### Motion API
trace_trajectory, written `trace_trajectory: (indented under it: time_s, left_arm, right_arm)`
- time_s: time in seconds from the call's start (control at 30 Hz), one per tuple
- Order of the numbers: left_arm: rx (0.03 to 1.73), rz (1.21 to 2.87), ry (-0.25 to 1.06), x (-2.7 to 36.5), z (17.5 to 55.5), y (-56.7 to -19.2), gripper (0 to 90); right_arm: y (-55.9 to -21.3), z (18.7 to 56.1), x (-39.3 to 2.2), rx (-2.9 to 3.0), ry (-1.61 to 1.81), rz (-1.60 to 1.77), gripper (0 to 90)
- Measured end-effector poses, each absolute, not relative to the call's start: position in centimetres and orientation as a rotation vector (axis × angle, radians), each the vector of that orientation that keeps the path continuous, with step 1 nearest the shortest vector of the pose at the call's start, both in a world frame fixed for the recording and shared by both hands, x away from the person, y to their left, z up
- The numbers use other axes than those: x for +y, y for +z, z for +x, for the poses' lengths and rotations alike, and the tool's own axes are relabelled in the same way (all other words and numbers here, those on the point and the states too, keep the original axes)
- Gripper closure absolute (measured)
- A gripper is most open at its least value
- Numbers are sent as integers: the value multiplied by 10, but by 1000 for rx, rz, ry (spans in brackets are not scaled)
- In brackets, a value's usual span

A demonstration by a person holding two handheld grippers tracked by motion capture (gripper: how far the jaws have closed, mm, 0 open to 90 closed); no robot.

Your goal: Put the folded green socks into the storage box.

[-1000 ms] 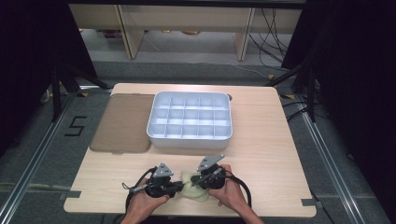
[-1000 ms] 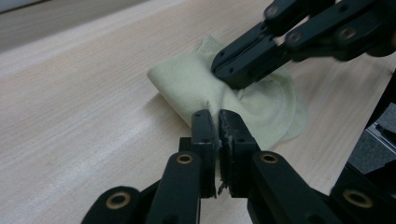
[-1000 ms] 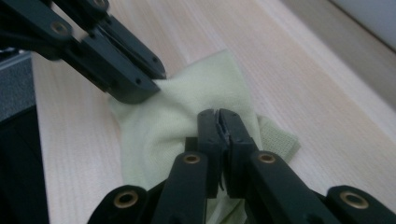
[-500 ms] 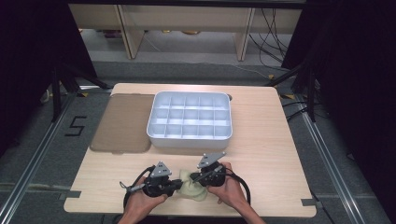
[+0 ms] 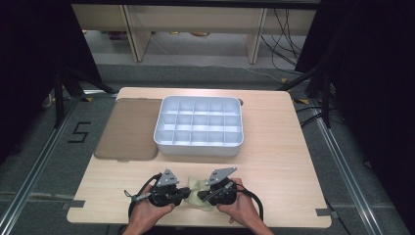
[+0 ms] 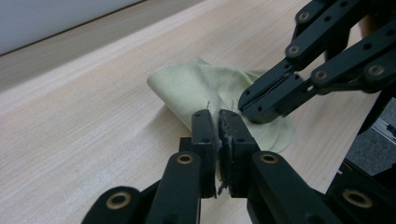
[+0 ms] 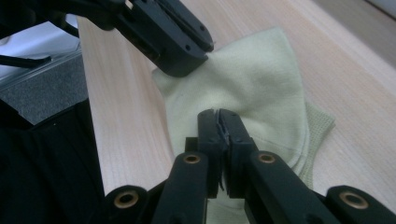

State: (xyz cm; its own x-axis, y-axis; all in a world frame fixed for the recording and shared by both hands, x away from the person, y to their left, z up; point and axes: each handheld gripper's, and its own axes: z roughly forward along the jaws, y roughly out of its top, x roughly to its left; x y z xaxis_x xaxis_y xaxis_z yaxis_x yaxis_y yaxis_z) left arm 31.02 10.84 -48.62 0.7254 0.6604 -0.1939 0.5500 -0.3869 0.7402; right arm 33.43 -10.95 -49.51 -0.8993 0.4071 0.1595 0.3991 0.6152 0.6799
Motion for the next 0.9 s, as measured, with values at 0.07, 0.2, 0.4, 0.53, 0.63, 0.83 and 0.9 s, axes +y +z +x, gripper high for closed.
trace_trajectory:
  time_s: [0.07, 0.2, 0.4, 0.53, 0.63, 0.83, 0.9]
  left_arm:
    - [918, 2079, 166, 107, 309, -485, 849]
    - [905, 2075, 175, 105, 306, -482, 849]
    - [881, 2069, 187, 98, 303, -478, 850]
    - [882, 2068, 179, 95, 303, -478, 850]
    - [868, 2075, 193, 95, 303, -476, 851]
    - [862, 2073, 191, 93, 303, -477, 851]
    - [869, 2074, 196, 93, 303, -476, 851]
  right_arm:
    - [-498, 335, -107, 2823, 1163, 711, 885]
    - [-502, 337, -105, 2829, 1150, 695, 885]
    - [-505, 338, -102, 2825, 1148, 692, 885]
    - [-504, 336, -102, 2836, 1147, 743, 884]
    - [-501, 341, -108, 2814, 1183, 741, 879]
    - [-492, 347, -121, 2760, 1228, 762, 878]
    - [-487, 349, -131, 2732, 1212, 795, 878]
